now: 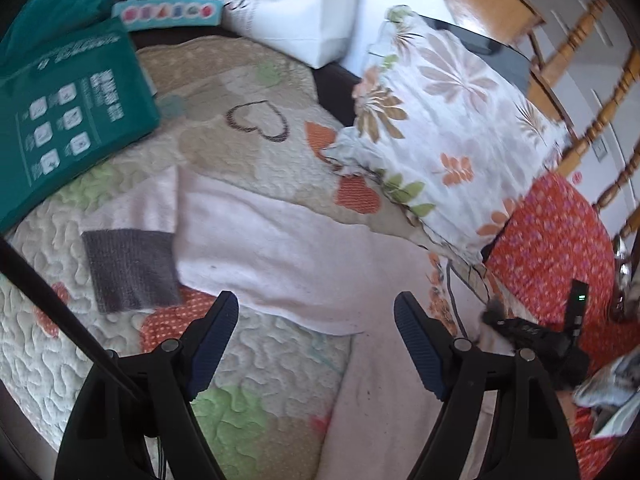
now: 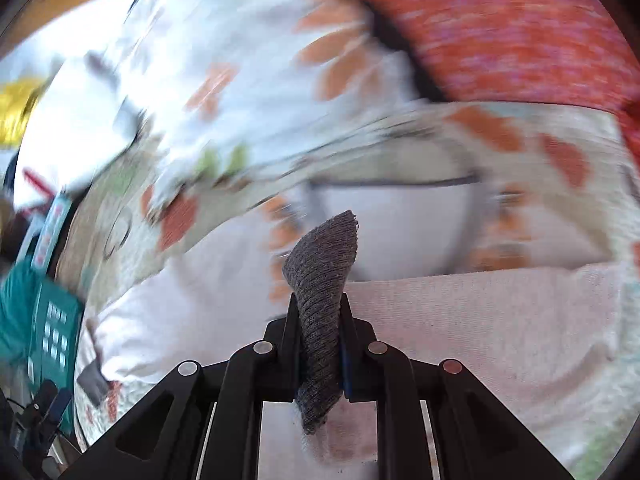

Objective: Fold small clothes
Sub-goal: 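Carry the cuff across the cardigan body and release it with the right tool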

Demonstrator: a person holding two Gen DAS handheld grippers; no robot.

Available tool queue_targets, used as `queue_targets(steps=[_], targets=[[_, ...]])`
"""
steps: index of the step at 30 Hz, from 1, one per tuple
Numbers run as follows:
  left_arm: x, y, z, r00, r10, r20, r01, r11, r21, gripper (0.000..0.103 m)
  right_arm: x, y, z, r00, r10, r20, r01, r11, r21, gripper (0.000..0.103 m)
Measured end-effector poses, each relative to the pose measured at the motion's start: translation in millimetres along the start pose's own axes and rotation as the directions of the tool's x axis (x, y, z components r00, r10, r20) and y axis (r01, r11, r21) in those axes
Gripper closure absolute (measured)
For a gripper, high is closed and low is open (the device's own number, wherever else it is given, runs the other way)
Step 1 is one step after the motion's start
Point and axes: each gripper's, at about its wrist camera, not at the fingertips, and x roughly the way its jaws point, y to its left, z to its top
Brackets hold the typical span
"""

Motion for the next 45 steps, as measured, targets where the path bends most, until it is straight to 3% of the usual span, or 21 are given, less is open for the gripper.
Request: queue_targets(steps=[3,6,8,9,10,13,15,17,20,22,27,30,33,35,38,41,43,44,45], targets=[[0.8,15.5,3.4,1.0,0.0,-0.015,-0.001,0.999,-0.048,0.024,41.8,44.3,-8.6,0.998,0.011,-0.062,-0.015,0.998,-0.063,0.087],[-0.9,25.5,6.2,1.0,0.007,-0.01,-0.008,0.997,-0.077,0.024,75.5,64.1,-19.9,0.99,0.017,-0.139,-0.03,0.995,-0.095,0.085],[-2.3,28.8,7.1,1.0,0.012,-0.003,-0.013,0.996,-0.088,0.024,93.1,71.4,-27.4,0.985,0.004,-0.175,-0.022,0.994,-0.103,0.077],[-2.7,29.7,7.6,1.0,0.013,-0.002,-0.013,0.996,-0.091,0.024,95.9,73.6,-30.3,0.983,0.02,-0.184,-0.039,0.995,-0.096,0.067],[-3.2,30.5,7.9,1.0,0.012,-0.001,-0.012,0.996,-0.094,0.024,96.7,75.5,-31.0,0.978,0.064,-0.197,-0.081,0.994,-0.08,0.061],[-5.6,34.1,8.4,1.0,0.014,0.007,-0.013,0.994,-0.104,0.024,82.8,80.5,-28.4,0.937,0.279,-0.211,-0.289,0.957,-0.015,0.06],[-8.0,38.1,9.8,1.0,0.016,0.012,-0.015,0.993,-0.117,0.024,69.5,82.9,-26.1,0.944,0.271,-0.191,-0.286,0.957,-0.056,0.055],[-12.3,44.6,13.2,1.0,0.018,0.023,-0.015,0.99,-0.137,0.024,59.2,86.8,-28.9,0.963,0.212,-0.169,-0.232,0.966,-0.114,0.052],[-33.8,66.2,22.6,0.993,0.075,0.096,-0.056,0.98,-0.193,0.024,51.0,90.2,-39.4,0.969,0.178,-0.169,-0.205,0.966,-0.158,0.052],[-51.4,81.8,27.4,0.978,0.139,0.155,-0.1,0.967,-0.234,0.024,45.5,96.6,-49.3,0.967,0.18,-0.179,-0.213,0.959,-0.186,0.052],[-105.0,131.9,29.3,0.899,0.323,0.295,-0.191,0.897,-0.4,0.024,43.8,157.1,-83.2,0.956,0.199,-0.216,-0.264,0.903,-0.339,0.05],[-129.5,155.4,27.9,0.858,0.374,0.352,-0.181,0.862,-0.474,0.023,46.2,206.3,-107.7,0.953,0.209,-0.221,-0.291,0.841,-0.456,0.045],[-141.1,166.9,26.6,0.839,0.391,0.377,-0.17,0.848,-0.502,0.023,49.6,256.1,-134.4,0.952,0.221,-0.21,-0.303,0.769,-0.563,0.043],[-143.3,172.3,27.7,0.841,0.388,0.378,-0.166,0.849,-0.502,0.023,57.5,284.0,-146.9,0.943,0.238,-0.233,-0.332,0.737,-0.589,0.042],[-139.2,175.5,29.7,0.854,0.371,0.364,-0.155,0.85,-0.504,0.022,72.2,313.0,-161.4,0.94,0.231,-0.251,-0.338,0.723,-0.602,0.042],[-135.4,174.2,31.2,0.864,0.36,0.352,-0.151,0.852,-0.501,0.022,90.5,321.6,-162.2,0.957,0.188,-0.223,-0.285,0.759,-0.586,0.042],[-132.1,172.6,32.1,0.869,0.353,0.345,-0.153,0.857,-0.492,0.022,103.1,322.4,-160.5,0.953,0.18,-0.242,-0.288,0.782,-0.553,0.043],[-130.6,171.6,31.6,0.873,0.349,0.341,-0.154,0.86,-0.486,0.022,108.9,321.4,-160.1,0.946,0.185,-0.268,-0.305,0.79,-0.532,0.048],[-128.7,170.1,31.9,0.875,0.346,0.337,-0.156,0.862,-0.482,0.022,111.0,320.8,-160.5,0.942,0.188,-0.277,-0.312,0.792,-0.524,0.066]])
